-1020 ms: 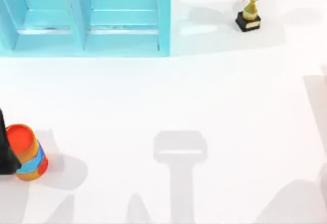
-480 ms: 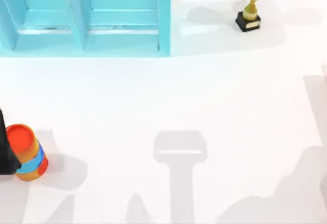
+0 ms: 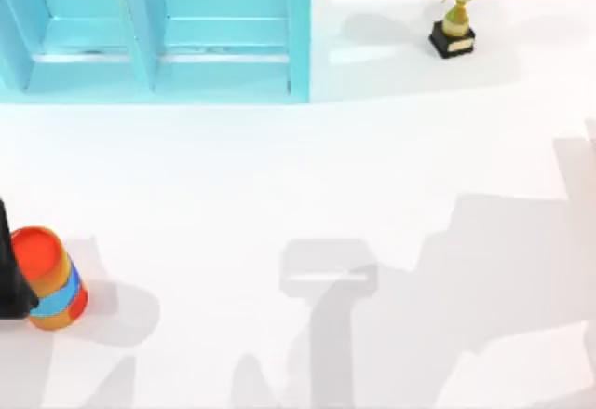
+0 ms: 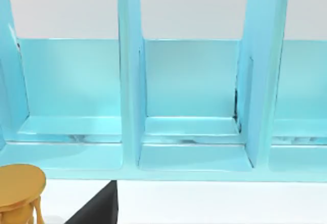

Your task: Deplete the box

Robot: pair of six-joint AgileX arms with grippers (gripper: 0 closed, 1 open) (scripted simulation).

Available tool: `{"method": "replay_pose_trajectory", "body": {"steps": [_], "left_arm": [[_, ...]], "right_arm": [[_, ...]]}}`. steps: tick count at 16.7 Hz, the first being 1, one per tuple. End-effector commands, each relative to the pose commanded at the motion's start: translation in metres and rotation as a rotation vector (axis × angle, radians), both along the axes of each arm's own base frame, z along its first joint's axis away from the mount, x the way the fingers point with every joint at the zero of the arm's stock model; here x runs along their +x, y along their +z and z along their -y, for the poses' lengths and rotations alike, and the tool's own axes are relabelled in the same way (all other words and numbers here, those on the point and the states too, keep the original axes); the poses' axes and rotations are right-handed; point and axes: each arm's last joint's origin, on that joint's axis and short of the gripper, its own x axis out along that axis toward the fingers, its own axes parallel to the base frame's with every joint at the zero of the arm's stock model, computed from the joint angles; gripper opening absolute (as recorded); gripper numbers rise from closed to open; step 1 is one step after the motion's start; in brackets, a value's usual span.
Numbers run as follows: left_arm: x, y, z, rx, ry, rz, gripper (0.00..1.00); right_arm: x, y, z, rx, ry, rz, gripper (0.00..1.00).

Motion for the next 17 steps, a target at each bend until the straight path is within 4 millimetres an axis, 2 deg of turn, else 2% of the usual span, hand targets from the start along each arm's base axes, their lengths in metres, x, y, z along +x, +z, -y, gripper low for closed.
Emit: {"method": "replay_pose_trajectory", "body": {"steps": [2, 5, 8, 10, 13, 17], "left_arm": [[0.0, 0.0, 0.0, 0.0, 0.0, 0.0, 1.0], [0.0, 0.0, 0.0, 0.0, 0.0, 0.0, 1.0], [0.0, 0.0, 0.0, 0.0, 0.0, 0.0, 1.0], [0.0, 0.0, 0.0, 0.0, 0.0, 0.0, 1.0], [0.0, 0.0, 0.0, 0.0, 0.0, 0.0, 1.0], [0.0, 0.0, 0.0, 0.0, 0.0, 0.0, 1.0]], "right_arm": [[0.034, -0.007, -0.036, -0.003, 0.01, 0.004, 0.0], [0.078, -0.022, -0.105, -0.002, 0.023, 0.014, 0.0], [0.106, -0.044, -0.176, 0.004, 0.033, 0.011, 0.0], [0.116, -0.06, -0.211, 0.008, 0.028, 0.007, 0.0], [0.125, -0.076, -0.238, 0.013, 0.005, 0.004, 0.0], [0.128, -0.08, -0.242, 0.015, -0.004, 0.003, 0.0]]}}
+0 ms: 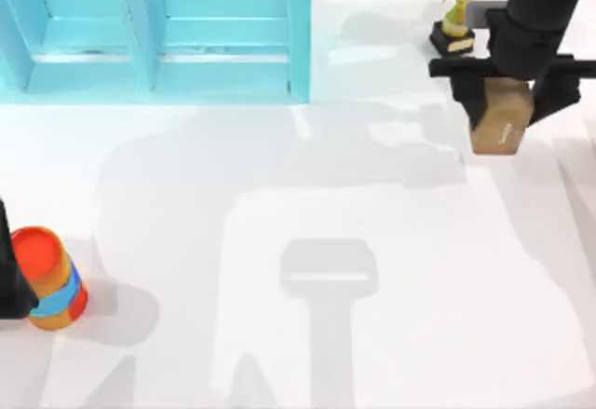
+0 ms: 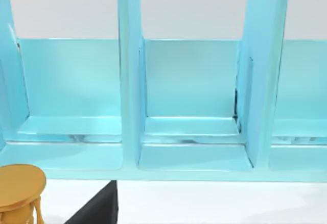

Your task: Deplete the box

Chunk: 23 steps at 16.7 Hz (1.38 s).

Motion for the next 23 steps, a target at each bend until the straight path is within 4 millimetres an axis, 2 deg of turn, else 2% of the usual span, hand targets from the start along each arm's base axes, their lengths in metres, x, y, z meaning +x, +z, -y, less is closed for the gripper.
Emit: {"method": "replay_pose_trajectory", "body": {"steps": [4, 10, 13, 23], "left_arm": [[0.0, 0.0, 0.0, 0.0, 0.0, 0.0, 1.0], [0.0, 0.0, 0.0, 0.0, 0.0, 0.0, 1.0], [0.0, 0.0, 0.0, 0.0, 0.0, 0.0, 1.0], [0.0, 0.0, 0.0, 0.0, 0.0, 0.0, 1.0]], "right_arm": [[0.0, -0.005, 0.002, 0.001, -0.004, -0.004, 0.0], [0.0, -0.044, 0.0, 0.0, 0.0, 0.001, 0.0], [0.0, -0.045, 0.0, 0.0, 0.0, 0.0, 0.0], [0.0, -0.045, 0.0, 0.0, 0.0, 0.0, 0.75]]}}
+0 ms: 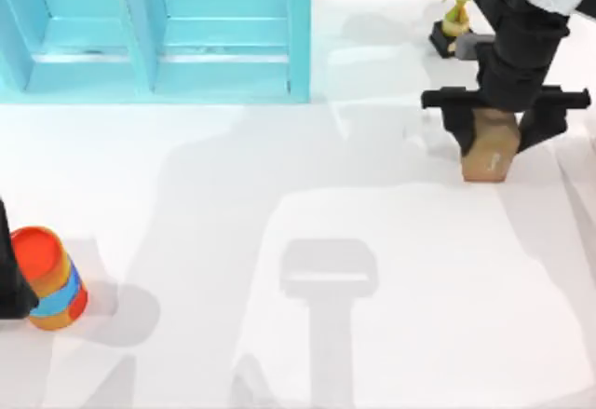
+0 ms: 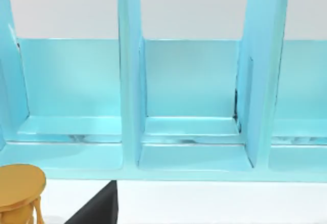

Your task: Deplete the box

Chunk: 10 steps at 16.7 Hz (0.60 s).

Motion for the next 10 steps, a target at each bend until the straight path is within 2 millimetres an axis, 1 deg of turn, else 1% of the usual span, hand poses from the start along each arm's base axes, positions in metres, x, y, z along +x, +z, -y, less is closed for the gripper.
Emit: {"method": "replay_pose_trajectory", "body": {"steps": [3, 4, 10], "left_arm": [[0.0, 0.0, 0.0, 0.0, 0.0, 0.0, 1.0], [0.0, 0.0, 0.0, 0.0, 0.0, 0.0, 1.0], [0.0, 0.0, 0.0, 0.0, 0.0, 0.0, 1.0]], "right_arm": [[0.0, 0.0, 0.0, 0.0, 0.0, 0.0, 0.98], [0.0, 0.0, 0.0, 0.0, 0.0, 0.0, 1.0], [0.0, 0.0, 0.0, 0.0, 0.0, 0.0, 1.0]]}}
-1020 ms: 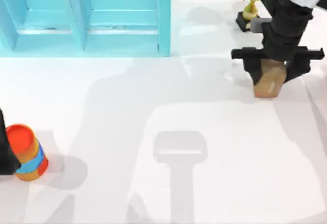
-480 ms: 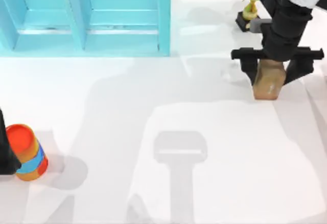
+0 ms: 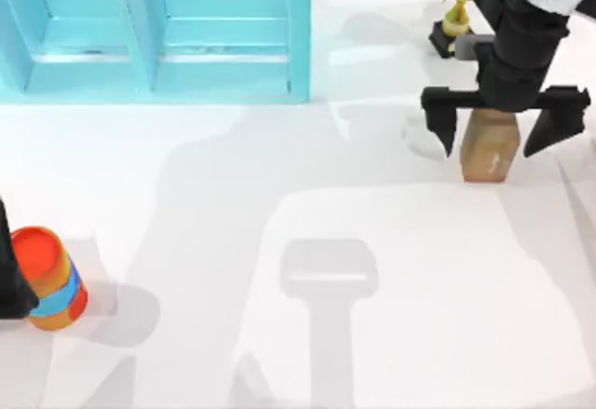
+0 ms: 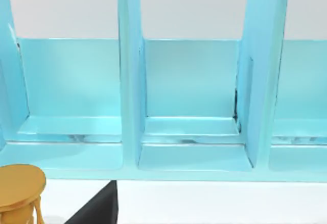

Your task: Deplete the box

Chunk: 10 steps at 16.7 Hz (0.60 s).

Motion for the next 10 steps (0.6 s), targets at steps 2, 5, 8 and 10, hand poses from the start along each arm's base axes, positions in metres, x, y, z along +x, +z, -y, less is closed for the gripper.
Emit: {"method": "replay_pose_trajectory", "body": {"steps": [2, 5, 8, 10], "left_arm": [[0.0, 0.0, 0.0, 0.0, 0.0, 0.0, 1.0], [0.0, 0.0, 0.0, 0.0, 0.0, 0.0, 1.0], [0.0, 0.0, 0.0, 0.0, 0.0, 0.0, 1.0], [0.0, 0.0, 0.0, 0.0, 0.0, 0.0, 1.0]], "right_arm": [[0.0, 0.0, 0.001, 0.0, -0.002, 0.0, 1.0], [0.002, 0.011, 0.0, -0.001, -0.001, 0.001, 1.0], [0.004, 0.039, -0.001, -0.001, 0.002, 0.001, 1.0], [0.002, 0.062, 0.0, -0.002, 0.0, -0.002, 1.0]]}}
